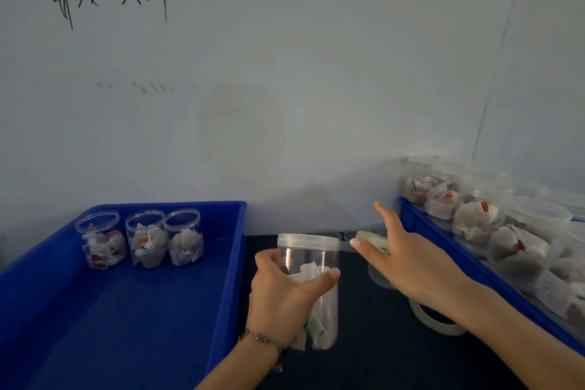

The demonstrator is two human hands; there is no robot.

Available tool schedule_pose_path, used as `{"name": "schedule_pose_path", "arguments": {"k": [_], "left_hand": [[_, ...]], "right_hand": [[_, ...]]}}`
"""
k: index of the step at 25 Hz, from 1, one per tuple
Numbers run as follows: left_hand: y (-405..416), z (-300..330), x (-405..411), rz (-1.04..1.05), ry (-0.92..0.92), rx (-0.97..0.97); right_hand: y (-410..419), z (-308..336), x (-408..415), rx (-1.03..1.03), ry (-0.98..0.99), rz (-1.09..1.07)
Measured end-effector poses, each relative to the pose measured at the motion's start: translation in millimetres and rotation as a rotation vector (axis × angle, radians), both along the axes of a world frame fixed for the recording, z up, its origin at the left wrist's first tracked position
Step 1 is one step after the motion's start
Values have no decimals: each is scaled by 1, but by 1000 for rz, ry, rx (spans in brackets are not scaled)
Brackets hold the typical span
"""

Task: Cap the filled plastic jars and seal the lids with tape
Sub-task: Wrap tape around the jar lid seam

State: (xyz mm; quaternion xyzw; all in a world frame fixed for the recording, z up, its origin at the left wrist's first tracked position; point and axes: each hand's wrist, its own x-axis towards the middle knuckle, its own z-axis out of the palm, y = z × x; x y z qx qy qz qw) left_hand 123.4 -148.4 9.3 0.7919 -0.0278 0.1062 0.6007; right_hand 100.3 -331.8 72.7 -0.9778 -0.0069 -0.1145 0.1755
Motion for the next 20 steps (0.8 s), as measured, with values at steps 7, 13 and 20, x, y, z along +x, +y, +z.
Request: {"name": "schedule_pose_path", "arguments": {"k": [7,13,20], "left_hand": [[-5,4,-6,-42,141,-123],[2,10,-9,-269,164,-252],[19,-12,-8,-462,136,-468]], "right_hand": [[-6,-18,24,23,7,74],[-3,-27,34,369,150,158],[-10,-25,16,615,472,441]]}}
